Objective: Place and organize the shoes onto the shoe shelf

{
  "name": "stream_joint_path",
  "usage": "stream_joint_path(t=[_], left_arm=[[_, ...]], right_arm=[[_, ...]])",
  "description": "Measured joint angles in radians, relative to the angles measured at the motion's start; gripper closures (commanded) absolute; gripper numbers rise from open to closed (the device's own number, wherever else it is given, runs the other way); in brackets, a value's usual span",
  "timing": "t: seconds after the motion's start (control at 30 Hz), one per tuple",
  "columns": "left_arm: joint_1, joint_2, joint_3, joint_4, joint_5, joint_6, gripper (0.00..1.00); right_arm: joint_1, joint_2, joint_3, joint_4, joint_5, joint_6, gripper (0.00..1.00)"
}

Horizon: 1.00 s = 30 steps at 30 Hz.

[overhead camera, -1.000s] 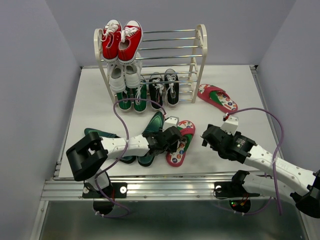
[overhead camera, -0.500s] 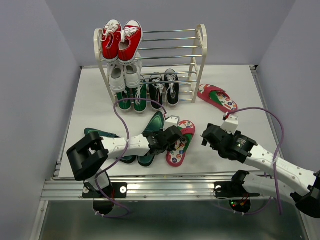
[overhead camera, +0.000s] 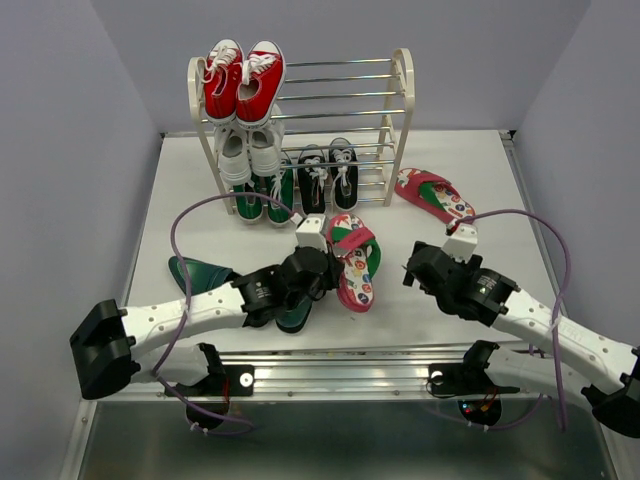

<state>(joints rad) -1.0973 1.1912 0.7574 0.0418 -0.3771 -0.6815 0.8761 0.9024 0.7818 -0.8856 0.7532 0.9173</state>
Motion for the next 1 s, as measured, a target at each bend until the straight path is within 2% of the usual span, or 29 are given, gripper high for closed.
stream_joint_path(t=[0.13,0.37,0.8,1.0], left_arm=[[0.0,-0.048,0.013,0.032,-0.042,0.028,1.0],[0.021,-0.04,0.093,0.026,-0.097,0.125,1.0],[0.156,0.042,0.301,0.068,-0.097,0.329,1.0],[0.264,0.114,0.365,0.101,-0.031,0.403,1.0]], right_arm=[[0.0,-0.013,0.016,0.013,0.024,-0.006,0.0],[0.0,0.001,0.029,0.023,0.042,-0.022,0.0],[0.0,0.019,0.078,0.037,0.1,-0.069,0.0],[0.0,0.07,0.102,0.057,0.126,-0.1,0.0]])
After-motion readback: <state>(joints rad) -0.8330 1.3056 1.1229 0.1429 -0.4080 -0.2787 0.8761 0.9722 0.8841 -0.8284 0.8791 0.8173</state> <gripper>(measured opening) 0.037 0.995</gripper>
